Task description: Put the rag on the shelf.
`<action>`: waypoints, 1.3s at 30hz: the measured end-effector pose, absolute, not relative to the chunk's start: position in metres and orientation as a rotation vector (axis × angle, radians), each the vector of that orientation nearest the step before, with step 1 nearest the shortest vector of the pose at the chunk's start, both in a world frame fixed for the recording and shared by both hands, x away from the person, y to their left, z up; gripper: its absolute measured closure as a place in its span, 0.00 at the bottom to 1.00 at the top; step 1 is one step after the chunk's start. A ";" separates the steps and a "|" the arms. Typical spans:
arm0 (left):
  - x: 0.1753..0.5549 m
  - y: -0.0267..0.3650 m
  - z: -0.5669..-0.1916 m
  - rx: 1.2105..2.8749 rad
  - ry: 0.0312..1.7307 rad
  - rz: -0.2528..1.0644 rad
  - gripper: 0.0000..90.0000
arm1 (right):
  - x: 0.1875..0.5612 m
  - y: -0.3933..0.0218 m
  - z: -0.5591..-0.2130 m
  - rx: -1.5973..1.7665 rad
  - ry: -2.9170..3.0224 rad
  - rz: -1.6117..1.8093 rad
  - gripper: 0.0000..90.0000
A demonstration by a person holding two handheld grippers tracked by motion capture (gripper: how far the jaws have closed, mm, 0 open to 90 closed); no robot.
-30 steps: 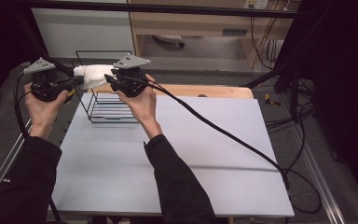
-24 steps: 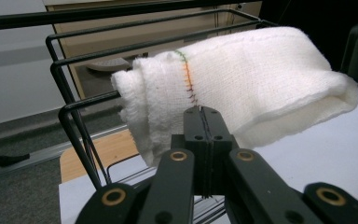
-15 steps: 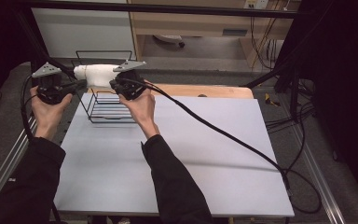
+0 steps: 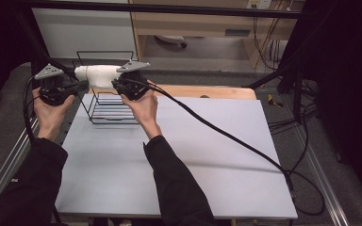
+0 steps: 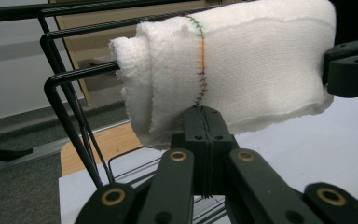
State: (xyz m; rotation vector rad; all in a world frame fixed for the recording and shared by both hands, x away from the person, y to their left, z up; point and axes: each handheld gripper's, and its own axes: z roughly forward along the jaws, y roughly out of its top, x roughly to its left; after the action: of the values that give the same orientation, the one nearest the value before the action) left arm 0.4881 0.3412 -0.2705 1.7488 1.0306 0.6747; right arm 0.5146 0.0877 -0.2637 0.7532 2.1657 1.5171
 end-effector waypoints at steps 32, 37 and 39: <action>0.420 0.334 -0.344 1.865 1.048 0.556 0.18 | 0.464 -0.008 -0.277 0.838 2.279 1.420 0.13; 0.412 0.327 -0.360 1.875 1.044 0.524 0.10 | 0.458 -0.030 -0.293 0.866 2.293 1.419 0.09; 0.409 0.324 -0.367 1.876 1.044 0.509 0.08 | 0.455 -0.039 -0.300 0.881 2.302 1.412 0.07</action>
State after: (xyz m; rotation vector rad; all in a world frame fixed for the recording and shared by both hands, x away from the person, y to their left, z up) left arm 0.4094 0.3241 -0.3666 1.8759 1.0442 0.5088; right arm 0.4547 -0.0390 -0.2997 0.8806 2.3022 1.4123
